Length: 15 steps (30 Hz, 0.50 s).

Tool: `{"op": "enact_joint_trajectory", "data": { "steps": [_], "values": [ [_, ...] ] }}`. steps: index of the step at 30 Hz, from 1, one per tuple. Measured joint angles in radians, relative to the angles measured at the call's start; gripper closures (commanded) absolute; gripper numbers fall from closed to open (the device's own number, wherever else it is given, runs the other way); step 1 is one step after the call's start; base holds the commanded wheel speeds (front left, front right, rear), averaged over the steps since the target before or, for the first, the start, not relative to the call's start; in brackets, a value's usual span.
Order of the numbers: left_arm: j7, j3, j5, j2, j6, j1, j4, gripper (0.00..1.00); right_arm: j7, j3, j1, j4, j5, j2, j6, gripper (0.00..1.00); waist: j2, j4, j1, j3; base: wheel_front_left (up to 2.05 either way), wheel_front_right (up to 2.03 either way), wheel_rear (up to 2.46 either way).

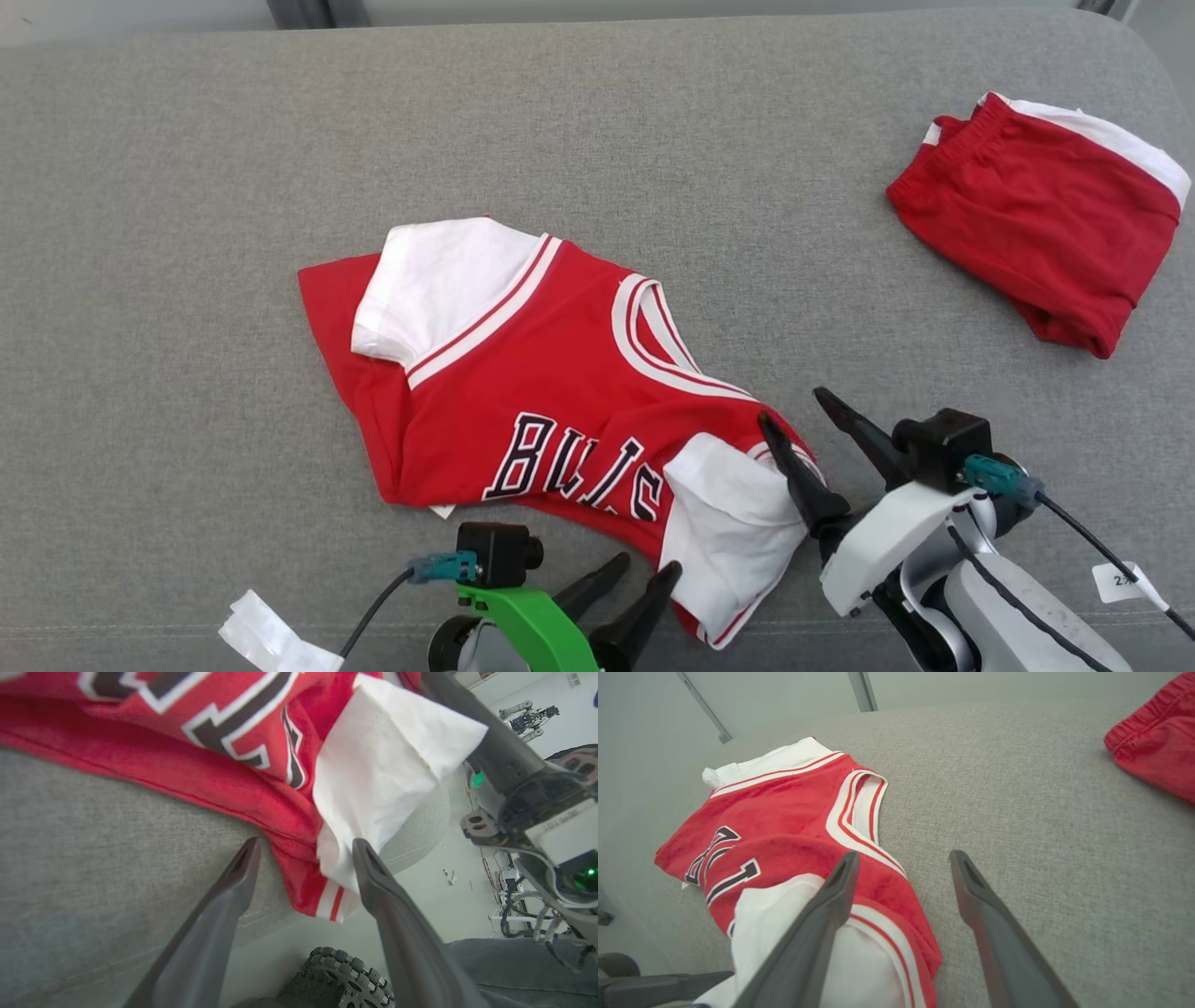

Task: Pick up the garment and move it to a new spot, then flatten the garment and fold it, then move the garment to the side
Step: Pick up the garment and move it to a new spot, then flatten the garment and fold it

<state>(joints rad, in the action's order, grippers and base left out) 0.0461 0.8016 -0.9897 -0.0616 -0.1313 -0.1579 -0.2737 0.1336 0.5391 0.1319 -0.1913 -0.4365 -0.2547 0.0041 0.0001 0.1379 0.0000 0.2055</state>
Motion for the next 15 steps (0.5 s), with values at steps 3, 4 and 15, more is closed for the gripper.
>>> {"op": "enact_joint_trajectory", "data": {
  "steps": [3,4,15],
  "values": [
    [-0.015,-0.009,0.000,0.001,0.000,0.000,-0.005,0.00,-0.014,0.014,-0.002,-0.015,-0.007,0.013,0.014,0.00,0.0000,0.007,0.0000,0.006,0.00,0.00,0.00],
    [-0.020,-0.013,0.000,0.001,0.000,0.000,-0.006,0.00,-0.016,0.015,-0.004,-0.017,-0.012,0.017,0.017,0.00,0.0000,0.009,0.0000,0.006,0.00,0.00,0.00],
    [-0.068,-0.048,0.000,0.002,0.001,0.000,-0.025,0.00,-0.052,0.026,-0.070,-0.027,-0.040,-0.001,0.031,0.00,0.0000,0.005,0.0000,-0.003,0.00,0.00,0.00]
  ]
}}
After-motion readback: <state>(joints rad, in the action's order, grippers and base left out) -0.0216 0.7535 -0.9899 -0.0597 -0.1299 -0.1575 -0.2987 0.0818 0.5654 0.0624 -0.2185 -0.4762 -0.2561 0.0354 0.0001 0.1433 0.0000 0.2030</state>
